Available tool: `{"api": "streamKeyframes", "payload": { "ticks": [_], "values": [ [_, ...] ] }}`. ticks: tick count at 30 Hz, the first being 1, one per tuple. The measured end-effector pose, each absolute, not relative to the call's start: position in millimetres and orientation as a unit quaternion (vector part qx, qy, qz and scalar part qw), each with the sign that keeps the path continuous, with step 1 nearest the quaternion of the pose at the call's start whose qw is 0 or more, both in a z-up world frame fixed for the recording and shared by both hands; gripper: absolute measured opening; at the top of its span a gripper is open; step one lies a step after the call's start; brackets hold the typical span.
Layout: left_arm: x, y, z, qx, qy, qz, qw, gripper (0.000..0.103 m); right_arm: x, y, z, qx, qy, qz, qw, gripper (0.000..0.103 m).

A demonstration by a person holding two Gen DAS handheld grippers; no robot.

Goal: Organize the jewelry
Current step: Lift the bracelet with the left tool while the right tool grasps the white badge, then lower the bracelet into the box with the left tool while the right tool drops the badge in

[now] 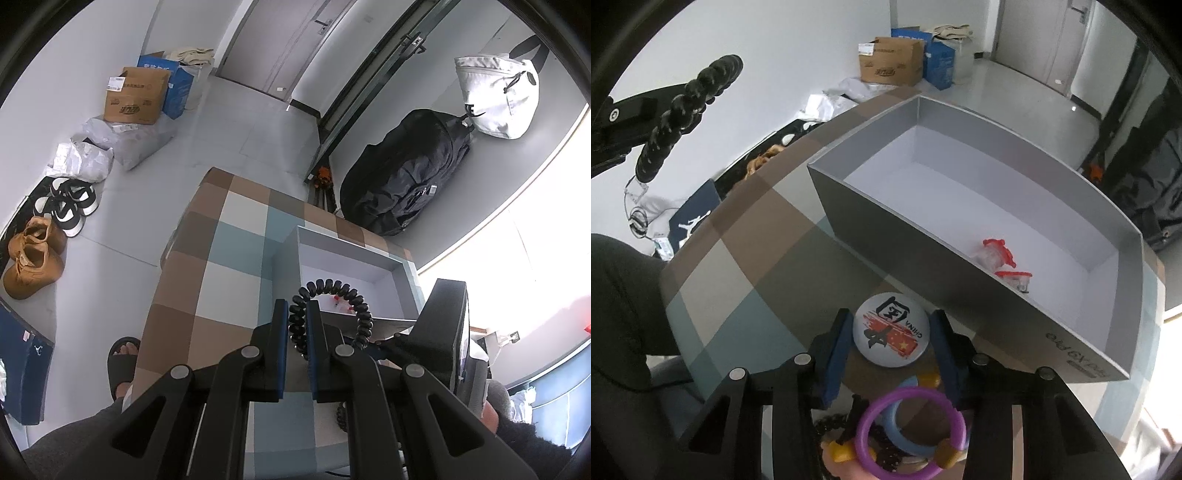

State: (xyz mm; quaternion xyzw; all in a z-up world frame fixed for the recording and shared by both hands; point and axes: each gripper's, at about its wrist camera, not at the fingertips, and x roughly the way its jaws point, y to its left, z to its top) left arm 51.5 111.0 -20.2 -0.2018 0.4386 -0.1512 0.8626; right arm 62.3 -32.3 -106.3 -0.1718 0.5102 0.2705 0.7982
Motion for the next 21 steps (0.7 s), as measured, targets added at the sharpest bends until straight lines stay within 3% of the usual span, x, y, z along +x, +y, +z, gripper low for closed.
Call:
{"api": "streamKeyframes", "payload": {
  "ticks": [21],
  "values": [
    [60, 101, -24, -0.197, 0.408, -0.142, 0.88, 0.005, 43, -71, -59, -0.038, 0.457, 0.327, 0.827, 0.042]
  ]
}}
